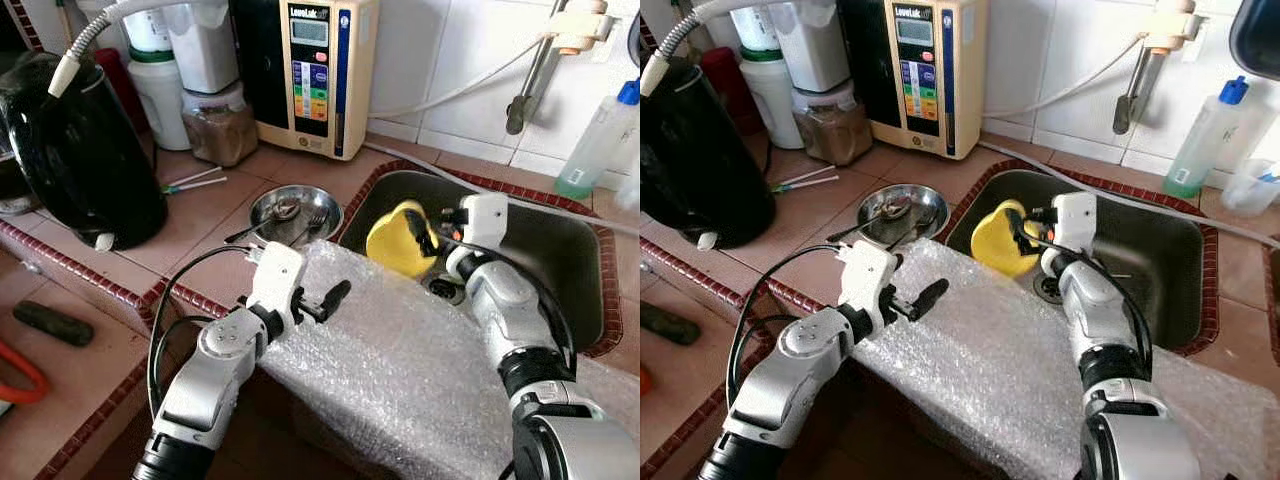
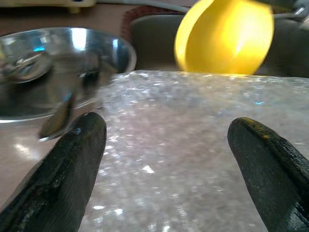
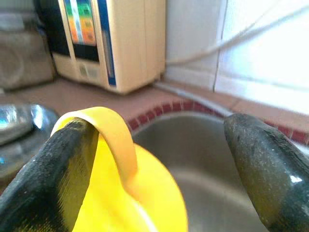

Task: Kitchen organization

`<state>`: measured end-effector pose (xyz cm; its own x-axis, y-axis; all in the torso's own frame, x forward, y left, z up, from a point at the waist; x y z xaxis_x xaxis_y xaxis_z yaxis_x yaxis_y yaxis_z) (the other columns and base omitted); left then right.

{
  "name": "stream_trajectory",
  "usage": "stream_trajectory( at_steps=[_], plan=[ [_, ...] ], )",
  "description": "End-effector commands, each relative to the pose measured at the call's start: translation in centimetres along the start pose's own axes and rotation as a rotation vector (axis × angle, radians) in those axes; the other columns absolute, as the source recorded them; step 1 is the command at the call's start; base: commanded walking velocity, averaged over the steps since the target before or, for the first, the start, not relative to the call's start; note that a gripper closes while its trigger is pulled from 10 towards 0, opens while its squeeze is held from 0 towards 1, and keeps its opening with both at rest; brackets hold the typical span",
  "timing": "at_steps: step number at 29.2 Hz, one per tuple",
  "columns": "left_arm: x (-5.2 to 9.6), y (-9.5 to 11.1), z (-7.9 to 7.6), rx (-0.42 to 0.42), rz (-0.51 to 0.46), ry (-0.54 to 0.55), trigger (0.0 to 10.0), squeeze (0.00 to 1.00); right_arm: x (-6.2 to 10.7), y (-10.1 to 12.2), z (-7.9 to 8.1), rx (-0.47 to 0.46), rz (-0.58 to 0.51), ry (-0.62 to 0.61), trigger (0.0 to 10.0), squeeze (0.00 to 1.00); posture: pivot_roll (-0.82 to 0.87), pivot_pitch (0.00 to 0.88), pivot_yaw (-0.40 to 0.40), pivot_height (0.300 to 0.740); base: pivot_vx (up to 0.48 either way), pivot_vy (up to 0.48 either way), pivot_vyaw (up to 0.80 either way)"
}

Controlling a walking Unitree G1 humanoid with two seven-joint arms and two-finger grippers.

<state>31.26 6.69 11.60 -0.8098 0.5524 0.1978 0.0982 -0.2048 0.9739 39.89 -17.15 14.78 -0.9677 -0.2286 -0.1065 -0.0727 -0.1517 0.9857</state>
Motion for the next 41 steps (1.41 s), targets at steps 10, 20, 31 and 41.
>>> stream_trajectory(
  at_steps=[10, 20, 31, 41],
  plan=[
    [0.1, 0.1, 0.7, -0.002, -0.001, 0.045, 10.0, 1.00, -0.4, 0.9, -0.5, -0.056, -0.051, -0.104, 10.0, 0.00, 0.04, 0.000, 0.038, 0.740, 0.000, 0.000, 0.00],
    [0.1, 0.0, 0.6, 0.002, 0.004, 0.048, 10.0, 1.00, 0.2, -2.3, -0.7, 0.188, 0.144, -0.099, 10.0, 0.00, 0.04, 0.000, 0.032, 0.740, 0.000, 0.000, 0.00],
    [0.0, 0.0, 0.4, 0.006, 0.011, 0.043, 10.0, 0.89, 0.8, -5.3, -1.3, -0.009, 0.395, -0.094, 10.0, 0.00, 0.04, 0.000, 0.030, 0.740, 0.000, 0.000, 0.00],
    [0.0, -0.1, 0.3, 0.014, 0.012, 0.035, 10.0, 0.00, 0.1, -3.4, -1.5, -0.001, 0.297, -0.111, 10.0, 0.00, 0.03, 0.000, 0.031, 0.740, 0.000, 0.000, 0.00]
  ],
)
Point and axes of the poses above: a point about 5 cm out from each wrist's last joint towards the gripper, its own x axis pointing back from the gripper into the wrist, its own y axis along the axis of the wrist's last joint, z = x × y, the point moved 3 cm from there along -x, pointing out of the wrist towards the gripper, and after that the axes turned 8 degrees about -x, right-handed, at the moved point
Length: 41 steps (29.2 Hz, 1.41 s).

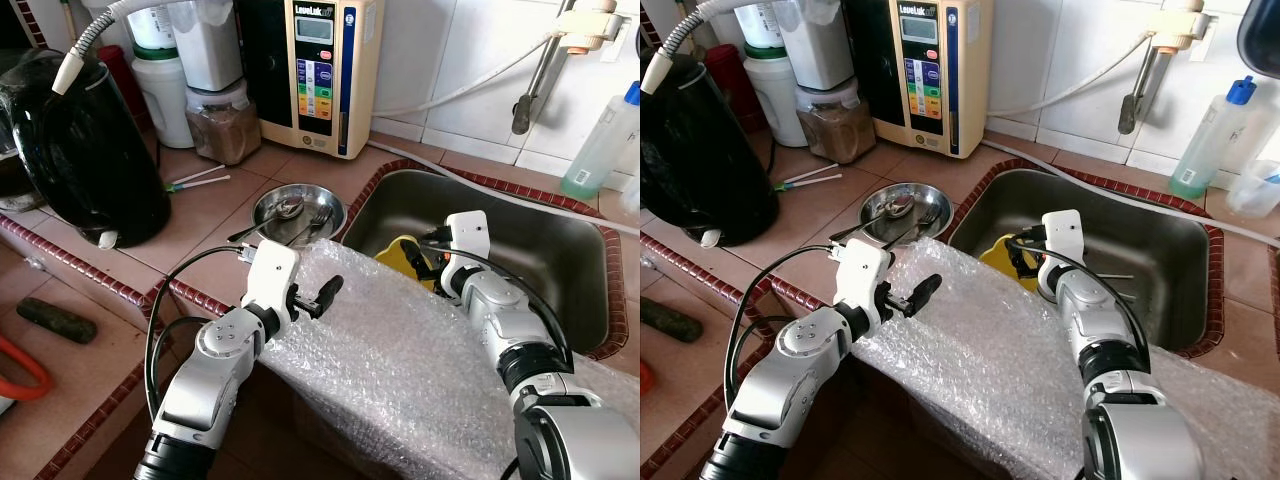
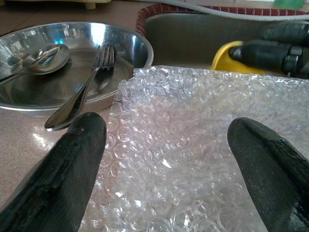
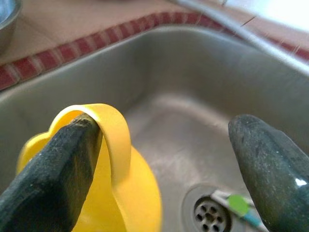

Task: Kitchen organization

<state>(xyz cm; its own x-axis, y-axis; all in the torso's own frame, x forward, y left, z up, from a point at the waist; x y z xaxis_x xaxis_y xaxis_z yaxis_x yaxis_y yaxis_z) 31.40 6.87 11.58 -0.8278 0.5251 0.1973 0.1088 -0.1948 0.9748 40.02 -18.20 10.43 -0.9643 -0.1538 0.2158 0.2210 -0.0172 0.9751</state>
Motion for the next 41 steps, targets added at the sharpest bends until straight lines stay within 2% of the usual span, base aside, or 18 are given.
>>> stream_trajectory(
  at_steps=[1, 2, 3, 4, 6, 7, 9, 11, 12, 17, 22, 25, 26, 29, 32, 35, 38, 41],
  plan=[
    [0.0, -0.1, 0.0, -0.001, 0.009, 0.002, 10.0, 0.00, -0.2, 0.6, 0.2, -0.039, 0.005, 0.015, 10.0, 0.00, 0.03, 0.000, 0.032, 0.740, 0.000, 0.000, 0.00],
    [0.0, -0.1, 0.0, -0.002, 0.010, 0.000, 10.0, 0.00, -0.3, -0.3, 0.7, -0.054, 0.068, 0.053, 10.0, 0.00, 0.03, 0.000, 0.033, 0.740, 0.000, 0.000, 0.00],
    [0.0, -0.1, -0.1, -0.002, 0.010, -0.002, 10.0, 0.00, -0.1, -1.5, 0.3, 0.027, 0.136, 0.026, 10.0, 0.00, 0.03, 0.000, 0.032, 0.740, 0.000, 0.000, 0.00],
    [0.0, -0.1, -0.1, -0.003, 0.010, -0.002, 10.0, 0.00, 0.0, -1.7, -0.4, 0.023, 0.131, -0.025, 10.0, 0.00, 0.03, 0.000, 0.032, 0.740, 0.000, 0.000, 0.00],
    [0.0, -0.1, -0.1, -0.003, 0.011, -0.002, 10.0, 0.00, 0.0, -2.0, 0.8, -0.131, 0.149, 0.072, 10.0, 0.00, 0.03, 0.000, 0.032, 0.740, 0.000, 0.000, 0.00],
    [0.0, -0.1, 0.0, -0.004, 0.013, -0.001, 10.0, 0.00, 0.0, -1.9, 1.0, -0.073, 0.148, 0.087, 10.0, 0.00, 0.04, 0.000, 0.026, 0.740, 0.000, 0.000, 0.00],
    [0.0, -0.1, 0.2, -0.006, 0.013, 0.008, 10.0, 0.00, -0.1, -1.8, 1.0, -0.165, 0.142, 0.066, 10.0, 0.00, 0.04, 0.000, 0.026, 0.740, 0.000, 0.000, 0.00],
    [0.0, -0.1, 0.2, -0.002, 0.013, 0.012, 10.0, 0.00, -0.1, -0.3, -0.4, 0.017, 0.046, -0.034, 10.0, 0.00, 0.04, 0.000, 0.025, 0.740, 0.000, 0.000, 0.00],
    [0.1, -0.1, 0.1, 0.000, 0.015, 0.009, 10.0, 0.00, -0.3, 0.5, -0.1, -0.036, 0.014, -0.007, 10.0, 0.00, 0.04, 0.000, 0.029, 0.740, 0.000, 0.000, 0.00],
    [0.0, -0.1, 0.1, -0.002, 0.014, 0.007, 10.0, 0.00, -0.2, 0.1, -0.2, 0.022, 0.030, -0.021, 10.0, 0.00, 0.04, 0.000, 0.027, 0.740, 0.000, 0.000, 0.00],
    [0.1, 0.3, 0.3, -0.018, -0.004, 0.024, 10.0, 0.00, -0.1, 0.6, -0.5, -0.080, -0.001, -0.013, 10.0, 0.00, 0.04, 0.000, 0.028, 0.740, 0.000, 0.000, 0.00],
    [0.3, 1.0, 1.1, -0.047, -0.044, 0.086, 10.0, 0.00, -0.1, 1.5, -0.2, -0.016, -0.058, -0.016, 10.0, 0.00, 0.04, 0.000, 0.028, 0.740, 0.000, 0.000, 0.00],
    [0.4, 1.4, 1.5, -0.058, -0.061, 0.111, 10.0, 0.00, 0.0, 2.3, -0.1, 0.056, -0.116, -0.030, 10.0, 0.00, 0.04, 0.000, 0.028, 0.740, 0.000, 0.000, 0.00],
    [0.6, 1.7, 1.9, -0.060, -0.081, 0.144, 10.0, 0.00, 0.0, 3.5, 0.9, -0.026, -0.190, 0.017, 10.0, 0.00, 0.03, 0.000, 0.028, 0.740, 0.000, 0.000, 0.00],
    [0.6, 1.9, 2.2, -0.062, -0.089, 0.165, 10.0, 0.00, 0.1, 3.7, 1.4, -0.011, -0.205, 0.030, 10.0, 0.00, 0.03, 0.000, 0.028, 0.740, 0.000, 0.000, 0.00],
    [0.6, 2.3, 2.1, -0.091, -0.112, 0.165, 10.0, 0.00, 0.3, 3.5, 2.7, 0.059, -0.223, 0.065, 10.0, 0.00, 0.03, 0.000, 0.026, 0.740, 0.000, 0.000, 0.00],
    [0.7, 3.1, 2.3, -0.127, -0.151, 0.192, 10.0, 0.00, 0.4, 3.0, 3.2, 0.035, -0.202, 0.097, 10.0, 0.00, 0.03, 0.000, 0.025, 0.740, 0.000, 0.000, 0.00],
    [0.7, 3.7, 3.1, -0.101, -0.169, 0.226, 10.0, 0.00, 0.7, 3.3, 4.0, -0.002, -0.225, 0.144, 10.0, 0.00, 0.03, 0.000, 0.026, 0.740, 0.000, 0.000, 0.00]
  ],
)
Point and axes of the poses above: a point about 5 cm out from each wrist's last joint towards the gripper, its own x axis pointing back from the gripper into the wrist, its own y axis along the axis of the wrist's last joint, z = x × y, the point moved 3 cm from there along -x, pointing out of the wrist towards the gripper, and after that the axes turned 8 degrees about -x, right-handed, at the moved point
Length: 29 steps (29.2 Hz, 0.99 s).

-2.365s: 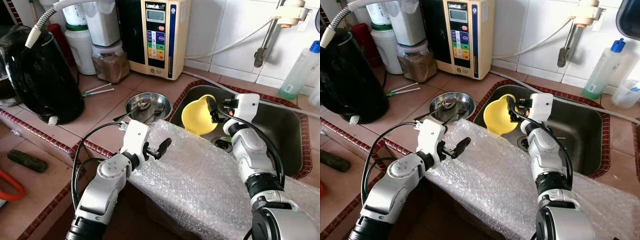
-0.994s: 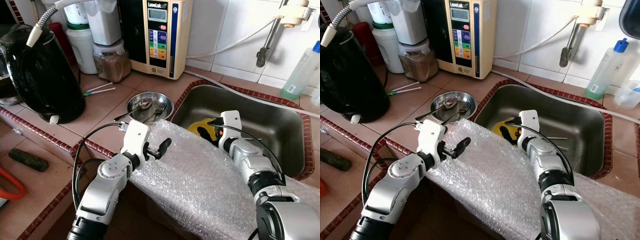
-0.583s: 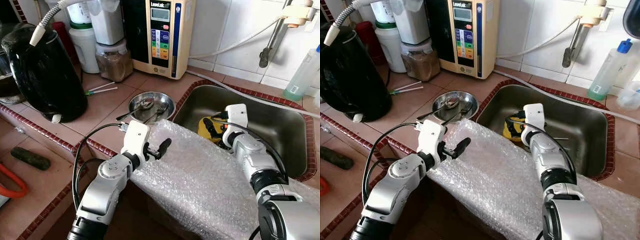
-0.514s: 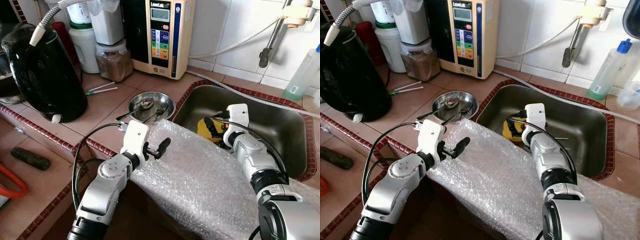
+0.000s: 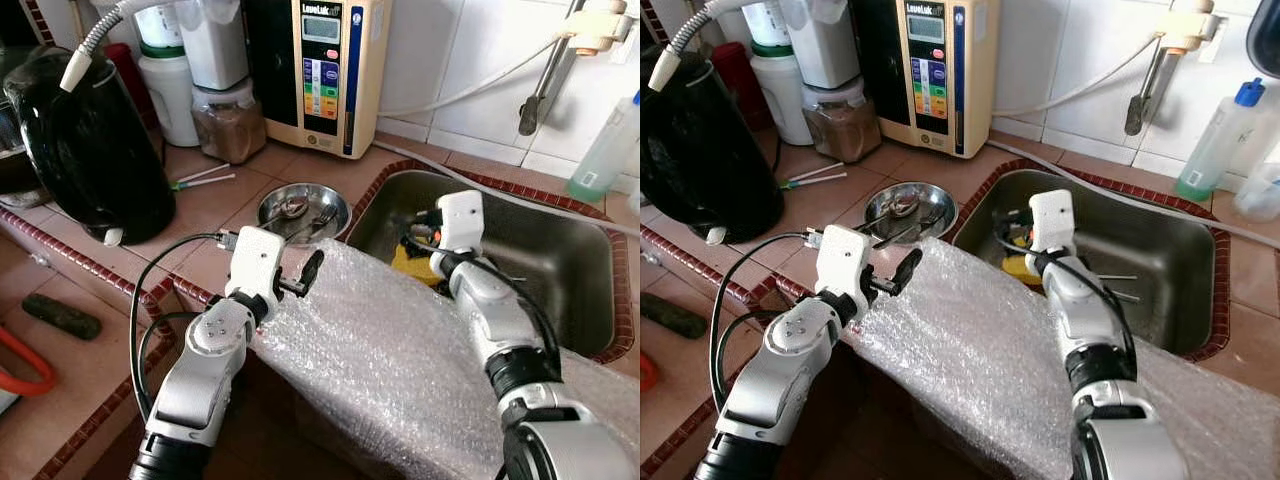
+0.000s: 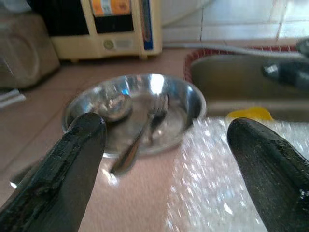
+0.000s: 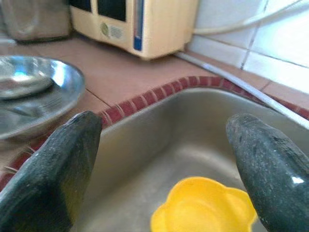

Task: Kitchen organization

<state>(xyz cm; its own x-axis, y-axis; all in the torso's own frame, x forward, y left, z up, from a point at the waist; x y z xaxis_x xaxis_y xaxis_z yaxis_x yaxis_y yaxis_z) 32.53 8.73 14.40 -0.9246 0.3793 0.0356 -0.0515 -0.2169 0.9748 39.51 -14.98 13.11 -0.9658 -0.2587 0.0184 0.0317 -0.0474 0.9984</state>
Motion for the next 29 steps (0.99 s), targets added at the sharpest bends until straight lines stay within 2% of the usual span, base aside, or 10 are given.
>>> stream_trajectory(
  at_steps=[1, 7, 9, 15, 24, 25, 26, 27, 28, 29],
  plan=[
    [-0.3, 1.0, 0.9, 0.001, -0.030, 0.034, 10.0, 0.00, -0.1, 1.0, 0.7, -0.022, -0.039, 0.037, 10.0, 0.00, 0.03, 0.000, 0.023, 0.740, 0.000, 0.000, 0.00],
    [-0.6, -0.4, 1.8, 0.033, 0.056, 0.057, 10.0, 0.00, 0.4, 1.7, 2.3, 0.033, -0.082, 0.081, 10.0, 0.00, 0.02, 0.000, 0.019, 0.740, 0.000, 0.000, 0.00],
    [-0.5, -0.7, 1.7, 0.033, 0.064, 0.050, 10.0, 0.00, 0.5, 1.9, 2.7, -0.010, -0.097, 0.099, 10.0, 0.00, 0.02, 0.000, 0.017, 0.740, 0.000, 0.000, 0.00],
    [-0.4, -1.9, 1.2, 0.072, 0.110, 0.043, 10.0, 0.00, 1.1, 1.6, 3.3, -0.029, -0.085, 0.103, 10.0, 0.00, 0.02, 0.000, 0.017, 0.740, 0.000, 0.000, 0.00],
    [-0.6, -2.4, 1.0, 0.082, 0.129, 0.029, 10.0, 0.00, 1.7, 2.0, 5.9, -0.039, -0.070, 0.259, 10.0, 0.00, 0.02, 0.000, 0.019, 0.740, 0.000, 0.000, 0.00],
    [-0.7, -2.4, 0.9, 0.083, 0.128, 0.026, 4.9, 0.00, 1.7, 2.0, 6.0, -0.027, -0.065, 0.264, 10.0, 0.00, 0.02, 0.000, 0.019, 0.740, 0.000, 0.000, 0.00],
    [-0.7, -2.4, 0.9, 0.083, 0.129, 0.025, 4.9, 0.00, 1.7, 2.0, 6.0, -0.025, -0.064, 0.265, 10.0, 0.00, 0.02, 0.000, 0.019, 0.740, 0.000, 0.000, 0.00],
    [-0.8, -2.5, 0.8, 0.084, 0.130, 0.023, 4.0, 0.00, 1.8, 2.0, 5.9, -0.024, -0.060, 0.264, 10.0, 0.00, 0.02, 0.000, 0.020, 0.740, 0.000, 0.000, 0.00],
    [-0.8, -2.5, 0.8, 0.086, 0.130, 0.022, 4.0, 0.00, 1.8, 1.9, 5.9, -0.023, -0.059, 0.263, 10.0, 0.00, 0.02, 0.000, 0.020, 0.740, 0.000, 0.000, 0.00],
    [-0.8, -2.6, 0.7, 0.087, 0.131, 0.020, 3.5, 0.00, 1.8, 1.9, 5.9, -0.023, -0.056, 0.264, 10.0, 0.00, 0.01, 0.000, 0.020, 0.740, 0.000, 0.000, 0.00]
  ],
)
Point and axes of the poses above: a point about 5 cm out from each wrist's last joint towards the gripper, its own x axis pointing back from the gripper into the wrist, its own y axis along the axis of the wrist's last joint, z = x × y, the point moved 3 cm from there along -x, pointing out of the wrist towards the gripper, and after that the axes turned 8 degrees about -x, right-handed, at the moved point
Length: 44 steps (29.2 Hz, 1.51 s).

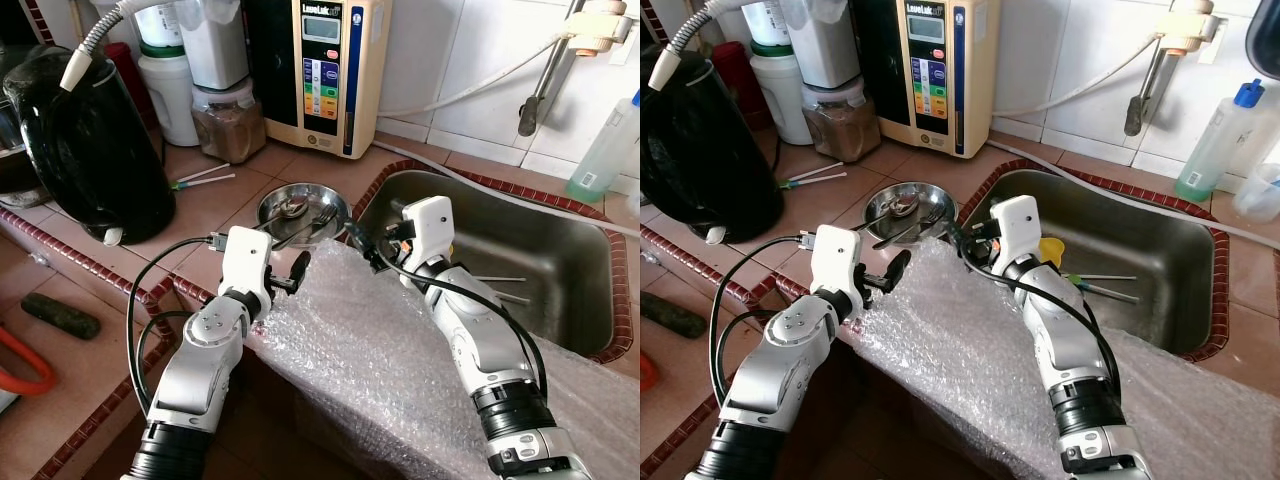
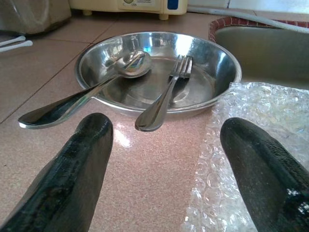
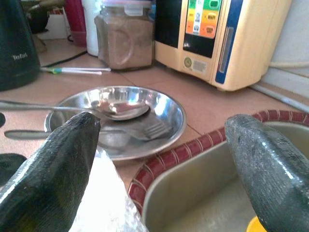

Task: Kitchen organization

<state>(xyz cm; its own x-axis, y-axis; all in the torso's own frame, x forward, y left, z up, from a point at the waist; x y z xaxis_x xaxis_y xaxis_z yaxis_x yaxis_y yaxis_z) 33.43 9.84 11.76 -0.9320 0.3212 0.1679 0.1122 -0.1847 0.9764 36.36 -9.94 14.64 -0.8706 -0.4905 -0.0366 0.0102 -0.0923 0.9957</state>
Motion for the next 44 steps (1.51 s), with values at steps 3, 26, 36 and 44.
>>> stream_trajectory(
  at_steps=[3, 26, 36, 44],
  plan=[
    [-0.3, 0.1, -0.3, 0.019, -0.005, -0.020, 1.6, 0.00, 0.2, 0.7, 0.3, 0.010, -0.013, 0.022, 10.0, 0.00, 0.01, 0.000, 0.022, 0.740, 0.000, 0.000, 0.00],
    [-0.7, 0.1, -0.5, 0.009, -0.024, -0.017, 0.0, 0.00, 1.8, -0.2, 1.3, 0.014, 0.090, 0.173, 10.0, 0.00, 0.00, 0.000, 0.021, 0.740, 0.000, 0.000, 0.00],
    [-0.6, 0.5, -0.2, -0.012, -0.056, 0.008, 0.0, 0.00, 1.7, -0.4, 1.4, 0.015, 0.096, 0.169, 10.0, 0.00, 0.00, 0.000, 0.020, 0.740, 0.000, 0.000, 0.00],
    [-0.7, 0.8, -0.3, -0.028, -0.082, 0.007, 0.0, 0.00, 1.7, -0.5, 1.2, 0.019, 0.098, 0.160, 10.0, 0.00, 0.00, 0.000, 0.020, 0.740, 0.000, 0.000, 0.00]
  ],
)
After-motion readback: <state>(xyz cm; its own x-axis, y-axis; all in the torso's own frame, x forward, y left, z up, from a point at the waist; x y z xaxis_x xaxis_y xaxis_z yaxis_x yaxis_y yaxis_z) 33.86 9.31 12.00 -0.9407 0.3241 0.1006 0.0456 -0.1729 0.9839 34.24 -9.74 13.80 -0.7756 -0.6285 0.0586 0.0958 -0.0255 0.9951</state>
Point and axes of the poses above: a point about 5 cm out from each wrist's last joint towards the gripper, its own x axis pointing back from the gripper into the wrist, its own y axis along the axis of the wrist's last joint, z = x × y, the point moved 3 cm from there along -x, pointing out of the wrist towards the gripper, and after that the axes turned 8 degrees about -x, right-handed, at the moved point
